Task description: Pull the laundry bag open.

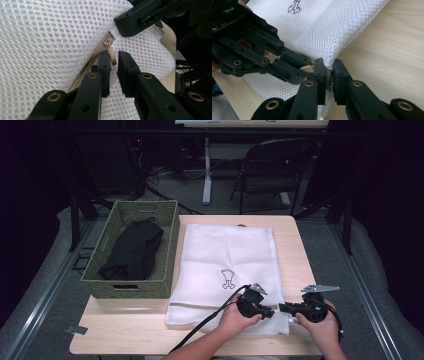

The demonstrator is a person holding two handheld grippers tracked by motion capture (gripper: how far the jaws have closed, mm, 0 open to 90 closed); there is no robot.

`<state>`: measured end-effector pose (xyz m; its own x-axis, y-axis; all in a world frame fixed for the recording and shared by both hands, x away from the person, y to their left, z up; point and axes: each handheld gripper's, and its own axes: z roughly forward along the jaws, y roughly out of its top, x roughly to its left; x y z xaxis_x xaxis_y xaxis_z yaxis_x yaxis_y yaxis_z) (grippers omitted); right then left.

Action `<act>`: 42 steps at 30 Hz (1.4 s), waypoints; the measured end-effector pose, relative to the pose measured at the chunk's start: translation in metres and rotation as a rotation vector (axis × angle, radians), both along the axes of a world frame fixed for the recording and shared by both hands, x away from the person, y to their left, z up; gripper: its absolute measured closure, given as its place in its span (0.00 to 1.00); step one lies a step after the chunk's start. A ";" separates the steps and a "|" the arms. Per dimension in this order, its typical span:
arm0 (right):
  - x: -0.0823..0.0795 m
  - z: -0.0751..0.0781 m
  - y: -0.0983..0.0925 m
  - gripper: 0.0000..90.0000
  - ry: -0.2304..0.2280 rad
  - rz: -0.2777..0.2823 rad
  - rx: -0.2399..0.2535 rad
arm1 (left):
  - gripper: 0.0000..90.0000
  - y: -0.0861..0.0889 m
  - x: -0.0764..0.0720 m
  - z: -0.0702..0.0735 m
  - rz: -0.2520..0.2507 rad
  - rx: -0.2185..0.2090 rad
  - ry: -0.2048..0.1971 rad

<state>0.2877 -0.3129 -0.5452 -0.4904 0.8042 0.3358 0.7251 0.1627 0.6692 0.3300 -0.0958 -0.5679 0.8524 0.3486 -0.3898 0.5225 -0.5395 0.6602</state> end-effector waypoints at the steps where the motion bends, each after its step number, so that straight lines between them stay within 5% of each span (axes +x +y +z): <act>1: 0.000 0.000 0.000 0.93 -0.002 0.000 0.000 | 0.87 0.000 0.000 0.000 -0.001 0.005 -0.005; 42: 0.000 0.000 -0.001 0.93 0.006 -0.003 0.008 | 0.97 0.001 -0.001 0.003 0.057 -0.031 -0.009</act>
